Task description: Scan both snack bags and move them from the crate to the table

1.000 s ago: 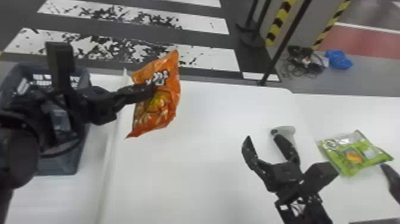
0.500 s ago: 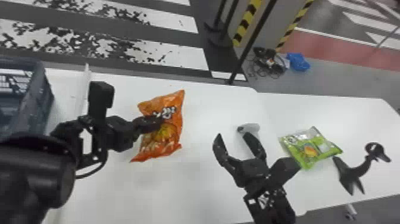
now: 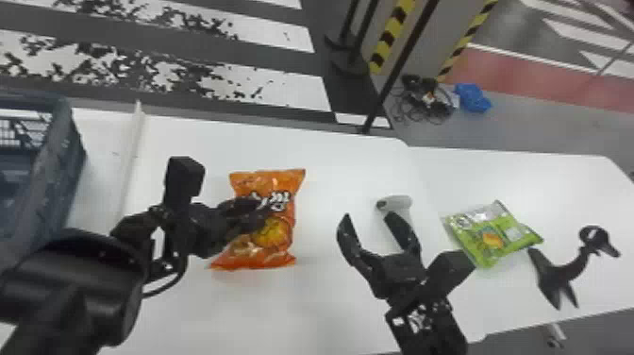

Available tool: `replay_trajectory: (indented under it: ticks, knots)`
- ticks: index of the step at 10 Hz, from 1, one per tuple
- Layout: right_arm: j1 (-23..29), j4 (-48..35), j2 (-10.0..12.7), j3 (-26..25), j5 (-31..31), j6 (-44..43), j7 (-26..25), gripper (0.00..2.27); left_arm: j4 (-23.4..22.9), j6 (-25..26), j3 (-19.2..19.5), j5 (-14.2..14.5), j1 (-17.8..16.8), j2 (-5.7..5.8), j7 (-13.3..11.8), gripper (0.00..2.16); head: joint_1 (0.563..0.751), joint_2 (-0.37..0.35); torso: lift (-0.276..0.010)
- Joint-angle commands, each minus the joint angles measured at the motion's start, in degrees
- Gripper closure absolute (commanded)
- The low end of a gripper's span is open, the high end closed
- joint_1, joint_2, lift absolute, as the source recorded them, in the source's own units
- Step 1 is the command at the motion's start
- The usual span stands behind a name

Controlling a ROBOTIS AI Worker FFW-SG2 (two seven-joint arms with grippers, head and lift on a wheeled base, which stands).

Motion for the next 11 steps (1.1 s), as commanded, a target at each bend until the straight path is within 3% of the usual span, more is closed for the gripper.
replay_trajectory:
  ticks: [1,4,7,8,10,11]
  knots:
    - [0.0,-0.2,0.0,0.1,-0.3,0.9,0.1,0.08,-0.6,-1.2,0.7,0.6,0.3,-0.15,0.0,0.02,0.695,-0.35,-0.088]
    - [0.0,-0.7,0.0,0.1,-0.8,3.3,0.3,0.07,-7.1,-2.1,3.6,1.3,2.9,-0.15,0.1,0.03,0.695,-0.35,-0.088]
    - [0.0,-0.8,0.0,0.1,-0.9,3.3,0.3,0.07,-7.4,-1.0,4.1,2.7,3.4,-0.15,0.3,0.03,0.695,-0.35,-0.088]
    - [0.3,-1.0,0.0,0.1,-1.1,3.3,0.5,0.07,-10.7,-1.4,4.9,2.3,4.8,-0.15,1.2,0.03,0.695,-0.35,-0.088]
    - [0.5,-1.7,0.0,0.0,-1.4,4.4,1.0,0.07,-18.7,-4.2,9.4,2.2,9.7,1.14,2.7,0.04,0.695,-0.35,-0.088]
    - [0.6,-2.1,-0.1,-0.1,-3.0,5.6,1.9,0.09,-22.7,-5.6,13.0,2.3,12.6,2.37,4.7,0.05,0.695,-0.35,-0.088]
